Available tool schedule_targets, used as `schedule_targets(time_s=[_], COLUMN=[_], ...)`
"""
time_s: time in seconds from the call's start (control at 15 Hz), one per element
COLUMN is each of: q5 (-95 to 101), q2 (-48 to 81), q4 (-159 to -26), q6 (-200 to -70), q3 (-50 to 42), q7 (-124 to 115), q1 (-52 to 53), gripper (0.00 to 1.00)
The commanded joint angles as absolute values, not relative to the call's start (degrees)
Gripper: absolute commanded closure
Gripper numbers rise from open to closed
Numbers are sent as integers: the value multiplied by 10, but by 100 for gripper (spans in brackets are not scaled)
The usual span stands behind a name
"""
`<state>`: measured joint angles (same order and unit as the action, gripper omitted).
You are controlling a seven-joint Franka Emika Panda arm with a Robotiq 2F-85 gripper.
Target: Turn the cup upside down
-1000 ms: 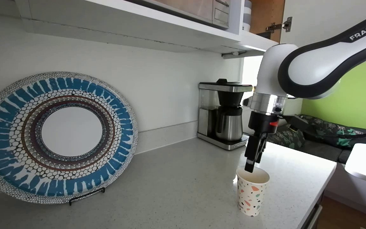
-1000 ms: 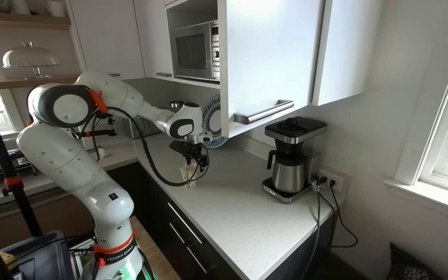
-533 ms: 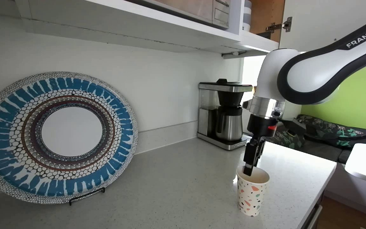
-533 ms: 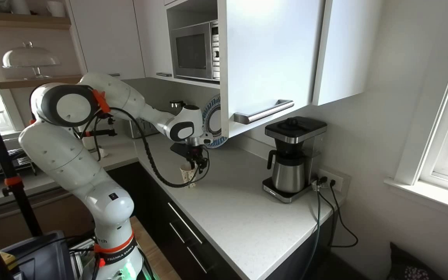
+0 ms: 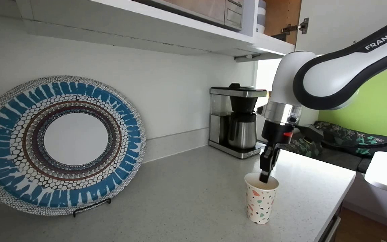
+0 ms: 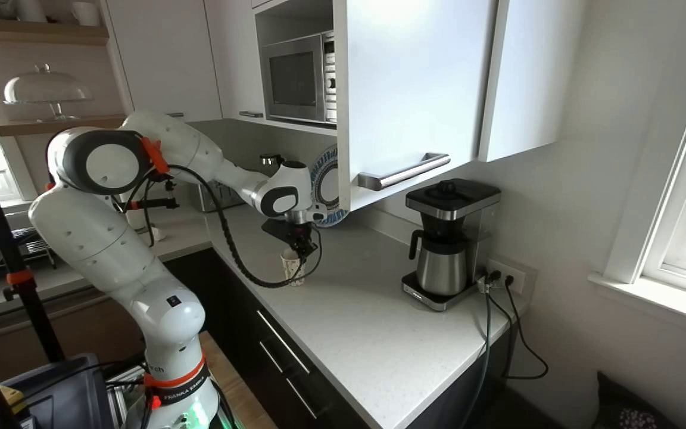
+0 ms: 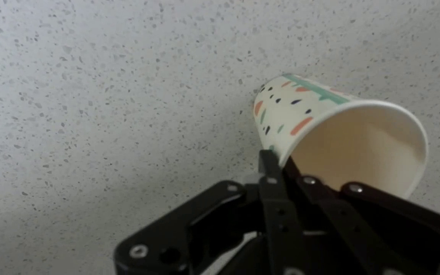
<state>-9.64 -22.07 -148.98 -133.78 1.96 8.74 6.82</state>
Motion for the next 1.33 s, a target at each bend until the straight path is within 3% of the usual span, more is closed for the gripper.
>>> schedule_targets(time_s=[0.0,1.27], q5=[-87,311], q2=[-203,-191], q4=[-1480,-1407], q6=[-1337,-1175], q3=[15,85], q7=[109,-31], q1=[72,1], gripper=[99,99])
